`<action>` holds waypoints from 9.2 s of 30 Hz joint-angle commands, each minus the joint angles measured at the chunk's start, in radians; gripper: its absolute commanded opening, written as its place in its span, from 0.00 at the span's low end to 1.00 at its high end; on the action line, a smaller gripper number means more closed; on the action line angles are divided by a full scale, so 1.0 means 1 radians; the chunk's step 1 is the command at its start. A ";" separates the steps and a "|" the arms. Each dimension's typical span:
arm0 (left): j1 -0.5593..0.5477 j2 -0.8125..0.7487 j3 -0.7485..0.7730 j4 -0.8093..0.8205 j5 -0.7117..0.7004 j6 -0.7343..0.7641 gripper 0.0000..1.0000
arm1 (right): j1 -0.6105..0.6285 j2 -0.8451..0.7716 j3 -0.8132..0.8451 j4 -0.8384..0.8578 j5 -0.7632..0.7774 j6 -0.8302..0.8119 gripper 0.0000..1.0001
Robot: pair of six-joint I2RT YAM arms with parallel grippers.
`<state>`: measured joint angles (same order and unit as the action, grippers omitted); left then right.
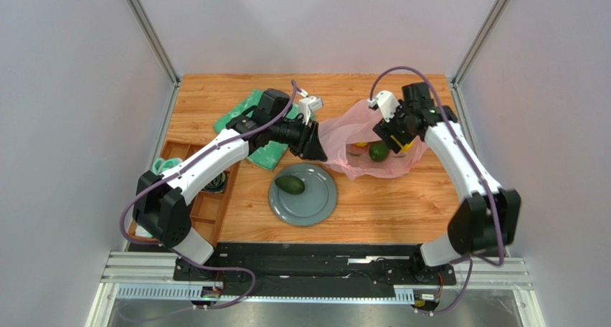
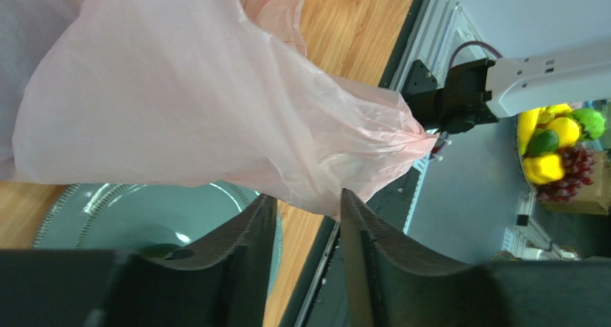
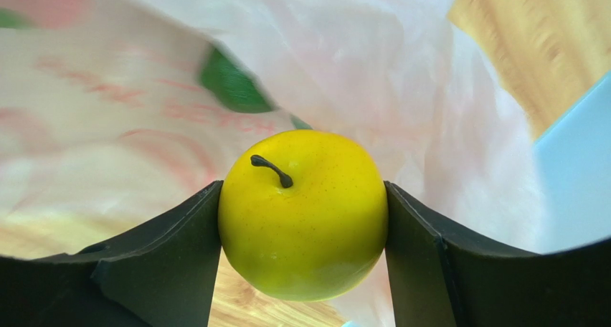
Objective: Take the fake fruits out of the plastic bag
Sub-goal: Take out the fake fruit from the plastic bag, then place the fake fruit on the plate, then adjust the plastic bag at the center of the board.
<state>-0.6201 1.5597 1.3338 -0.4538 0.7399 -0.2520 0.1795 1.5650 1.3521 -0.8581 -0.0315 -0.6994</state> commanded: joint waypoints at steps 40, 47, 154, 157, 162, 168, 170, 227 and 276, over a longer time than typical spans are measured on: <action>0.654 -0.642 -0.266 -0.079 0.050 -0.027 0.89 | 0.526 0.273 0.193 0.203 -0.410 0.332 0.64; 0.654 -0.612 -0.271 -0.039 0.069 -0.070 0.89 | 0.532 0.302 0.159 0.277 -0.413 0.466 0.67; 0.239 -0.192 0.082 -0.160 -0.017 0.123 0.96 | 0.091 -0.175 -0.015 -0.012 -0.076 0.241 0.76; 0.096 -0.106 0.162 -0.200 -0.155 0.198 0.99 | 0.089 -0.255 0.001 -0.054 -0.073 0.134 0.82; -0.019 0.017 0.208 -0.161 -0.178 0.134 0.99 | 0.084 -0.341 -0.114 -0.111 -0.065 -0.030 0.87; -0.179 0.077 0.191 -0.137 -0.304 0.191 0.99 | 0.031 -0.418 -0.289 -0.068 -0.004 -0.077 0.89; -0.234 0.088 0.180 -0.131 -0.358 0.217 0.99 | -0.003 -0.422 -0.323 -0.021 0.021 -0.084 0.89; -0.352 0.051 0.288 -0.174 -0.679 0.594 0.00 | -0.227 -0.343 -0.107 0.131 -0.539 0.344 0.58; -0.177 0.171 0.659 -0.247 -0.205 0.623 0.00 | -0.360 -0.324 0.143 -0.010 -0.438 0.166 0.00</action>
<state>-0.7662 1.8023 2.1006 -0.6689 0.3519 0.3977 -0.1574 1.4315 1.8431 -0.8135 -0.5030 -0.4286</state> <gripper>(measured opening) 0.007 0.006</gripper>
